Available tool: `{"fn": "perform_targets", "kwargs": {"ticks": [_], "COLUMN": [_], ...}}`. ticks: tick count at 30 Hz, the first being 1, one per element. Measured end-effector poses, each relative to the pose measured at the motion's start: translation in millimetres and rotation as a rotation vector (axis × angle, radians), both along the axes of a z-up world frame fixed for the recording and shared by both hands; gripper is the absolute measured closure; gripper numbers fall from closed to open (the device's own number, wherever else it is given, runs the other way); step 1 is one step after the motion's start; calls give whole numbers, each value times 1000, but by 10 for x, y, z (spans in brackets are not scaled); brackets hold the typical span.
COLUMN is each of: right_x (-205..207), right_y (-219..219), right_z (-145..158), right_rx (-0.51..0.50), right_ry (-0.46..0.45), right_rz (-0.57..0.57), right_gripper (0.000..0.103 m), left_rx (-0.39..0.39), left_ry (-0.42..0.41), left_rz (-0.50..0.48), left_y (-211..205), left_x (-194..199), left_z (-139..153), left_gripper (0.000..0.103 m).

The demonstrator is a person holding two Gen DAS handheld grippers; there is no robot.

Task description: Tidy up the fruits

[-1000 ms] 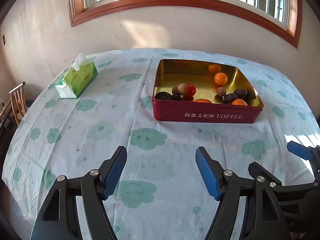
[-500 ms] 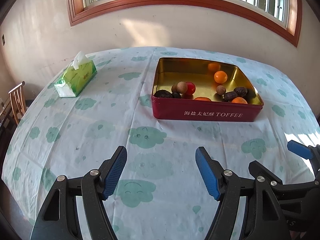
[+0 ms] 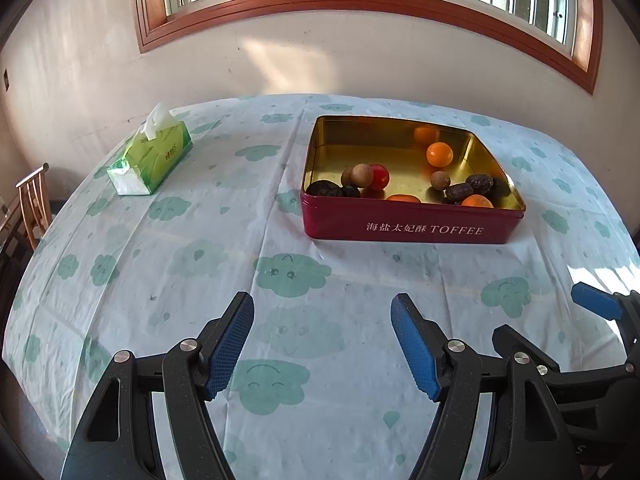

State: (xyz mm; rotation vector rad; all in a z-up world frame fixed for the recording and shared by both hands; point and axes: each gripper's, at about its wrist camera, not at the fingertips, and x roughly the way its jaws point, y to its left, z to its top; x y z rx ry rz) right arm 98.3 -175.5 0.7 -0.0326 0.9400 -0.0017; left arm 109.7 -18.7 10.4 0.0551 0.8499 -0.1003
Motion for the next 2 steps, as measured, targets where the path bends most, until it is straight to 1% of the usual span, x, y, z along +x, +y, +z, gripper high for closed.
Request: {"fn": "perform_targets", "kwargs": {"ticks": [2], "right_x": [1], "right_y": [1], "right_z": [-2], "right_rx": [-1], "right_ry": [2], "right_rz": [1], "right_gripper": [2], "left_rx": [2], "left_ry": [0], "left_rz": [-3], "left_y": [-16], "left_x": [-12], "left_z": [-21], "left_gripper": [31]}}
